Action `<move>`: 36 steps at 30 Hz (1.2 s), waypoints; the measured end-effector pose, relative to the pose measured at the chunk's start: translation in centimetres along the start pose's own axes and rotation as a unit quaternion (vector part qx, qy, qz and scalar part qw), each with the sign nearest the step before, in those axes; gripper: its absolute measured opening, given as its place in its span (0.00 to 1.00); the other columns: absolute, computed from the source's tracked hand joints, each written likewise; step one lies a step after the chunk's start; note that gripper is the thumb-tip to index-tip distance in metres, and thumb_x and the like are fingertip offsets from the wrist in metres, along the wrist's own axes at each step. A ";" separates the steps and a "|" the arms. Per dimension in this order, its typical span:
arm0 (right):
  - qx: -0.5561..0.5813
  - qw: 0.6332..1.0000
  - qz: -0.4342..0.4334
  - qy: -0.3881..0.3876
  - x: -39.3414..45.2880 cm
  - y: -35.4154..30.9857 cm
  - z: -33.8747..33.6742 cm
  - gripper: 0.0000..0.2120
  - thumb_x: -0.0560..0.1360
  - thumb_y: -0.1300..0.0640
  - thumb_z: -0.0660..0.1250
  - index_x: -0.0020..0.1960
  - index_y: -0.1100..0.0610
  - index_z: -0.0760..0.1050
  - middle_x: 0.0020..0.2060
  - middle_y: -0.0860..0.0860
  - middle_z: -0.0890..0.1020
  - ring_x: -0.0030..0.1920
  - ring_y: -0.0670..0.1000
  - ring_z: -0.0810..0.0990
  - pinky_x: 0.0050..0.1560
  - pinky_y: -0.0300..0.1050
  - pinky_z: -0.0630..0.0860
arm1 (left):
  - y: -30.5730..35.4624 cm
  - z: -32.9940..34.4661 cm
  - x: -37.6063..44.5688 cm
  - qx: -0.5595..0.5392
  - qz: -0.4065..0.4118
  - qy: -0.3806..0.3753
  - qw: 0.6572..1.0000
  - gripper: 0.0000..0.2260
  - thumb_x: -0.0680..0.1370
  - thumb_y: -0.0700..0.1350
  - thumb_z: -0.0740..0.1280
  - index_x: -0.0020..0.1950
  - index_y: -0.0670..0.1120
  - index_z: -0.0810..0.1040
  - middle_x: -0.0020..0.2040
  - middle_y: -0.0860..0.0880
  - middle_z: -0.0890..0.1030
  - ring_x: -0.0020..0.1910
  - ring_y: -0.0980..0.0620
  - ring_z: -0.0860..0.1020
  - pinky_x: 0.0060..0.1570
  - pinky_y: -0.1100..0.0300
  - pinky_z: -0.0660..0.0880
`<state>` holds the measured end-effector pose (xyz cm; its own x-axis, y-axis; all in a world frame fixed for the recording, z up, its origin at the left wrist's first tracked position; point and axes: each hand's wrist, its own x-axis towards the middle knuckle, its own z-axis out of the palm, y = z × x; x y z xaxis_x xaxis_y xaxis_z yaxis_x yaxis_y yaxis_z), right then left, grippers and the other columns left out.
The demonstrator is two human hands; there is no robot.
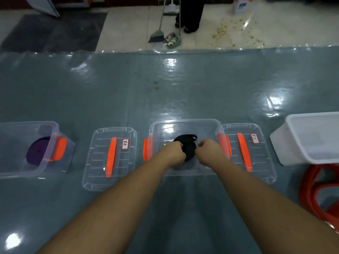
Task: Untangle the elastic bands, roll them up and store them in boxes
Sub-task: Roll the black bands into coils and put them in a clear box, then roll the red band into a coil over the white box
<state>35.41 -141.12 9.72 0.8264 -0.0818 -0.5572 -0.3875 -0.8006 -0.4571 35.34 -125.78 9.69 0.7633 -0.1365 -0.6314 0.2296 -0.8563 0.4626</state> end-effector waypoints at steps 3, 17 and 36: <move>0.017 0.997 -0.033 0.064 -2.6 0.7 -1.0 0.15 0.79 0.59 0.64 0.64 0.55 0.79 0.56 0.55 0.85 0.55 0.57 0.83 0.54 0.49 0.80 | 0.6 0.5 -2.1 0.016 0.032 0.049 0.998 0.13 0.79 0.42 0.65 0.64 0.46 0.78 0.59 0.43 0.81 0.49 0.46 0.77 0.46 0.56 0.73; 0.074 0.991 0.022 0.113 -14.7 16.3 -3.2 0.17 0.78 0.57 0.65 0.66 0.50 0.77 0.51 0.51 0.85 0.54 0.56 0.83 0.54 0.49 0.79 | 8.0 10.1 -10.7 0.032 0.157 0.135 0.978 0.17 0.79 0.44 0.64 0.67 0.49 0.79 0.67 0.48 0.79 0.66 0.47 0.78 0.66 0.52 0.74; 0.250 0.926 0.197 0.202 -30.5 47.8 -10.6 0.14 0.76 0.57 0.67 0.62 0.52 0.79 0.55 0.53 0.86 0.56 0.56 0.83 0.56 0.46 0.78 | 28.4 33.9 -16.0 0.205 0.257 -0.016 0.944 0.18 0.77 0.44 0.64 0.67 0.50 0.78 0.67 0.48 0.79 0.67 0.47 0.77 0.68 0.55 0.72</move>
<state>-3.96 -183.19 12.20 0.6275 -0.6048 -0.4903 -0.7487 -0.2957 -0.5933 9.16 -164.76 11.87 0.6905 -0.5951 -0.4111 -0.4239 -0.7935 0.4366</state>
